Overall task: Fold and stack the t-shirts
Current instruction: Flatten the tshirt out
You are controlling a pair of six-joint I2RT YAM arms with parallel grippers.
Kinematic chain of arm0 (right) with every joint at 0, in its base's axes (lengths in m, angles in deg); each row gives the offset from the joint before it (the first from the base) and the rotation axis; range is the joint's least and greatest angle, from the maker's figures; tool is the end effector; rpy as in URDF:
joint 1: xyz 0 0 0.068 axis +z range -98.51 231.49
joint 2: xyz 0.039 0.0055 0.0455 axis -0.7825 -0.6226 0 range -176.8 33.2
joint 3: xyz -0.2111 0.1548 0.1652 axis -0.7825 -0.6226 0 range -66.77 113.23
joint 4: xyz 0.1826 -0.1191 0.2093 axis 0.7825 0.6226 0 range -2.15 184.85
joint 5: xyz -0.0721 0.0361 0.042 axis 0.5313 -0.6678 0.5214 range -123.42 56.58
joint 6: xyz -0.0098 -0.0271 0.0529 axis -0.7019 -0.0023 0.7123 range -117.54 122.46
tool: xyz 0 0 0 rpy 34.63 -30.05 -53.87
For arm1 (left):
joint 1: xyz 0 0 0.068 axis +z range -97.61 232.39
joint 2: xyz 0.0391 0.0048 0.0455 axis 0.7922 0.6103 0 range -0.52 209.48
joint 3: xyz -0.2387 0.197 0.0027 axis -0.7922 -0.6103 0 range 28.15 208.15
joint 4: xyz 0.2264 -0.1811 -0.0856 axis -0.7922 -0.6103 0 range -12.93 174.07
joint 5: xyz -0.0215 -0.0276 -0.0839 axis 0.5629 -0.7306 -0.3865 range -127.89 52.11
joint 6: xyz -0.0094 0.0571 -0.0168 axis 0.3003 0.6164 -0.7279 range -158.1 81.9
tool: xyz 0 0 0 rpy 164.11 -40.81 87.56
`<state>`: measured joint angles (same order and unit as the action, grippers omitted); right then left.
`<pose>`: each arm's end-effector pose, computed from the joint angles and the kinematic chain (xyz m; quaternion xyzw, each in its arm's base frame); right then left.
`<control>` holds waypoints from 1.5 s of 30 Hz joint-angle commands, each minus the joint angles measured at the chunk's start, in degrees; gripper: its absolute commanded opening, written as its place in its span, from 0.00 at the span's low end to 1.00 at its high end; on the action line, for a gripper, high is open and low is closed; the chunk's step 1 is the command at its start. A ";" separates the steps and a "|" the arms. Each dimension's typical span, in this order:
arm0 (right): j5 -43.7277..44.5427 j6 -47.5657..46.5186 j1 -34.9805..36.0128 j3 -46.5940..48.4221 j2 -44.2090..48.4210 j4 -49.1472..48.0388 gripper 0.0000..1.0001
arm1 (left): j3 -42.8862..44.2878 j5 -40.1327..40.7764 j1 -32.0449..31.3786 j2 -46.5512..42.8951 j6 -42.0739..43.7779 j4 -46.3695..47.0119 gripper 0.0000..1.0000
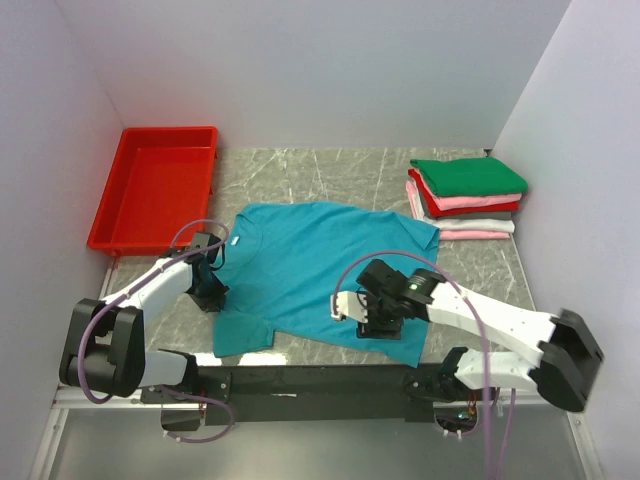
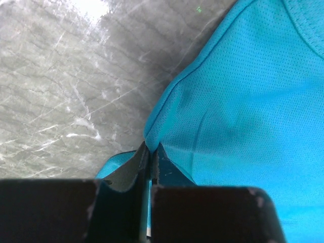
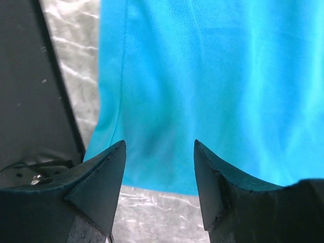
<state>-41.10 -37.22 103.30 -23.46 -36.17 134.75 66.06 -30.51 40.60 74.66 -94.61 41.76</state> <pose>0.1397 0.1871 0.2103 -0.7137 0.6815 0.0815 0.1401 0.2262 -0.0414 0.1622 -0.3835 0.9168 0.0021 0.1110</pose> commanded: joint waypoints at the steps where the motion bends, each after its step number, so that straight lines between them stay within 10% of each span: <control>1: -1.55 -0.49 -0.31 -2.69 5.81 6.27 0.63 | 1.11 -0.17 0.19 -1.00 1.58 1.35 0.00; 21: -2.34 1.89 4.70 -1.83 -8.06 7.51 0.53 | 1.20 -1.58 0.19 -2.23 2.63 1.08 0.00; 31: -0.23 2.42 4.36 1.50 -7.92 9.35 0.06 | 1.90 -4.21 0.19 -3.80 4.48 1.61 0.00; 40: 9.51 -6.02 -15.82 29.08 -5.77 14.20 0.00 | 16.21 -6.14 2.38 -8.74 5.36 4.85 0.00; 45: 15.06 -7.16 -25.43 57.32 -14.81 5.41 0.00 | 43.16 -12.81 4.76 1.88 4.83 8.12 0.00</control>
<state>-31.61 -42.22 81.86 18.73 -47.03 145.68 94.48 -38.22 44.16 72.10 -90.26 43.93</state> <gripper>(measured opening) 0.008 0.061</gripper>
